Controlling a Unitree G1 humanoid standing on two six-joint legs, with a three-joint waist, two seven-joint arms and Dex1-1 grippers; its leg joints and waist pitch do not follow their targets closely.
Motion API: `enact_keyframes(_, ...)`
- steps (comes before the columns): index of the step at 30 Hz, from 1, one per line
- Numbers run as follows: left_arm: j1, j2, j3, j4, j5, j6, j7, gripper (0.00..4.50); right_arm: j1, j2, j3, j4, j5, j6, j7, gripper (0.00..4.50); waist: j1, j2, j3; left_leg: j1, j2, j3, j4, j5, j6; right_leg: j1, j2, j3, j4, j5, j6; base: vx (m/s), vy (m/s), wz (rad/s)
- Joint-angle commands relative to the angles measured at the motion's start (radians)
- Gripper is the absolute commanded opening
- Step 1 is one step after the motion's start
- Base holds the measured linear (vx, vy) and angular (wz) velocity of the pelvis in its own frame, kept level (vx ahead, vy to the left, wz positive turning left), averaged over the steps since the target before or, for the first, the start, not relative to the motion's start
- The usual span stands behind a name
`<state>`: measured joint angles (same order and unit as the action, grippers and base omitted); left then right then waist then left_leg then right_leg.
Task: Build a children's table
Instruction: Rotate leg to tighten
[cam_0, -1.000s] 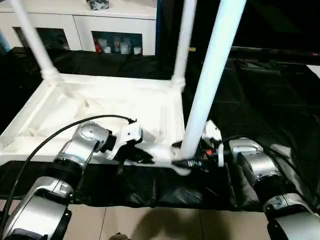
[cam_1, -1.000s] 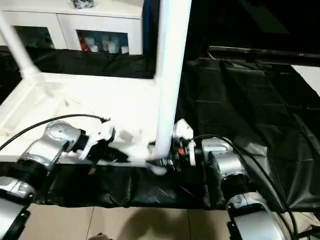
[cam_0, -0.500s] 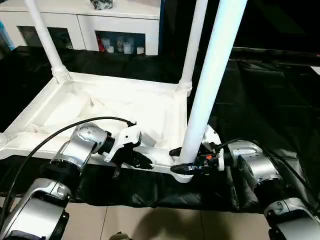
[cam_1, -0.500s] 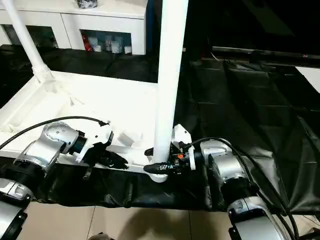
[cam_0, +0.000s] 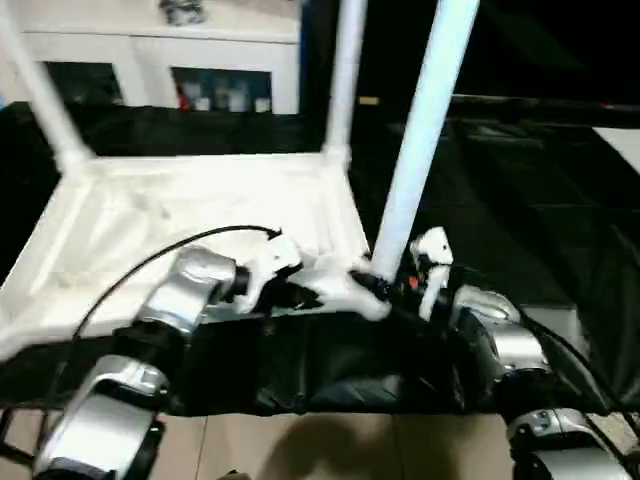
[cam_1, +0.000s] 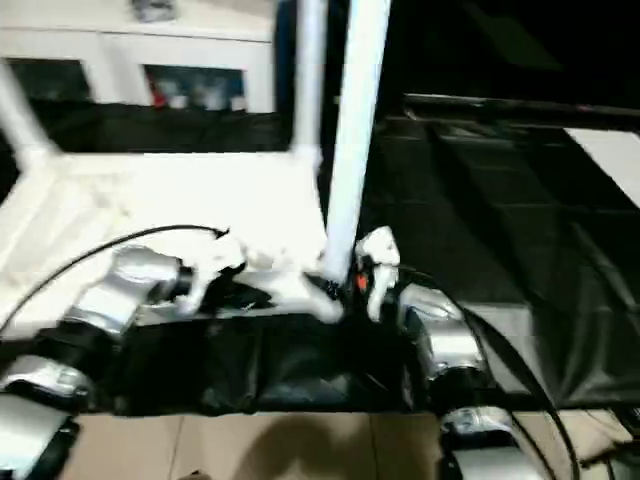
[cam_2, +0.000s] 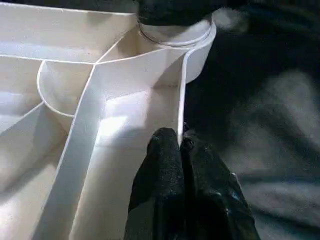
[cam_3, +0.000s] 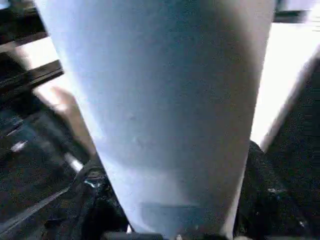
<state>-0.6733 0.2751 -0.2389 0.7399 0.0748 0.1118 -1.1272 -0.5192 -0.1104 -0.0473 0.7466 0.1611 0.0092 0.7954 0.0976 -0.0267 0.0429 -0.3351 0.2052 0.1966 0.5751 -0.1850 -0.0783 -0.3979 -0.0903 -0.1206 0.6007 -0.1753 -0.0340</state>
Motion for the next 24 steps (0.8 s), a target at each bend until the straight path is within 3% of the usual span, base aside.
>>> enact_keyframes(1, -0.034, -0.114, -0.024, -0.004, -0.013, 0.005, 0.096, 0.00, -0.021, 0.127, 0.055, 0.087, -0.008, 0.047, -0.114, 2.14, 0.000, 0.005, -0.053, 0.000, 0.033, -0.026, -0.071, -0.249, 0.004, 0.043, -0.080, 0.062, -0.097, -0.424, -0.115, 0.000, 0.000, 0.00)
enact_keyframes(5, -0.053, -0.147, -0.044, 0.021, 0.024, -0.019, 0.159, 0.00, -0.088, 0.180, 0.016, 0.196, -0.050, -0.010, -0.369, 2.14, -0.013, 0.007, -0.051, 0.002, 0.030, -0.025, -0.072, -0.272, -0.002, 0.041, -0.076, 0.062, -0.100, -0.423, -0.117, 0.000, 0.000, 0.00)
enact_keyframes(8, -0.049, -0.136, -0.043, 0.015, 0.025, -0.029, 0.145, 0.00, -0.095, 0.184, -0.008, 0.200, -0.036, -0.040, -0.375, 2.14, -0.014, 0.009, -0.053, 0.000, 0.032, -0.024, -0.073, -0.279, 0.010, 0.042, -0.077, 0.064, -0.098, -0.395, -0.122, 0.000, 0.000, 0.00)
enact_keyframes(9, -0.046, -0.132, -0.044, 0.012, 0.024, -0.033, 0.135, 0.00, -0.095, 0.180, -0.004, 0.197, -0.044, -0.053, -0.377, 2.46, -0.013, 0.009, -0.054, -0.002, 0.032, -0.023, -0.073, -0.271, 0.014, 0.043, -0.076, 0.064, -0.095, -0.371, -0.127, 0.000, 0.000, 0.00)
enact_keyframes(16, -0.029, -0.092, -0.037, 0.017, 0.024, -0.080, 0.090, 0.00, -0.090, 0.129, 0.021, 0.201, -0.095, -0.115, -0.351, 3.12, -0.012, 0.014, -0.058, -0.005, 0.034, -0.020, -0.071, -0.237, 0.023, 0.048, -0.074, 0.068, -0.082, -0.258, -0.169, 0.000, 0.000, 0.00)
enact_keyframes(19, -0.024, -0.080, -0.037, 0.024, 0.025, -0.104, 0.081, 0.00, -0.061, 0.084, 0.046, 0.135, -0.101, -0.114, -0.281, 3.32, -0.011, 0.014, -0.059, -0.008, 0.034, -0.017, -0.069, -0.211, 0.039, 0.052, -0.071, 0.068, -0.074, -0.191, -0.186, 0.000, 0.000, 0.00)
enact_keyframes(21, -0.019, -0.071, -0.044, 0.030, 0.035, -0.128, 0.081, 0.00, -0.021, 0.046, 0.060, 0.052, -0.093, -0.089, -0.220, 3.51, -0.006, 0.007, -0.060, -0.008, 0.034, -0.016, -0.067, -0.190, 0.056, 0.055, -0.072, 0.068, -0.072, -0.166, -0.186, 0.000, 0.000, 0.00)
enact_keyframes(22, -0.015, -0.068, -0.045, 0.032, 0.037, -0.136, 0.082, 0.00, 0.006, 0.023, 0.067, -0.002, -0.083, -0.077, -0.178, 3.59, -0.005, 0.007, -0.060, -0.008, 0.034, -0.017, -0.067, -0.186, 0.060, 0.056, -0.071, 0.068, -0.072, -0.163, -0.185, 0.000, 0.000, 0.00)
enact_keyframes(23, -0.011, -0.069, -0.043, 0.033, 0.038, -0.141, 0.088, 0.00, 0.041, -0.005, 0.074, -0.070, -0.075, -0.056, -0.142, 3.59, -0.002, -0.001, -0.060, -0.007, 0.036, -0.014, -0.064, -0.181, 0.071, 0.055, -0.071, 0.068, -0.071, -0.156, -0.184, 0.000, 0.000, 0.00)
enact_keyframes(24, -0.007, -0.069, -0.042, 0.032, 0.040, -0.146, 0.096, 0.00, 0.082, -0.039, 0.085, -0.149, -0.066, -0.037, -0.101, 3.59, 0.003, 0.000, -0.059, -0.008, 0.036, -0.015, -0.065, -0.176, 0.077, 0.057, -0.071, 0.068, -0.071, -0.155, -0.180, 0.000, 0.000, 0.00)
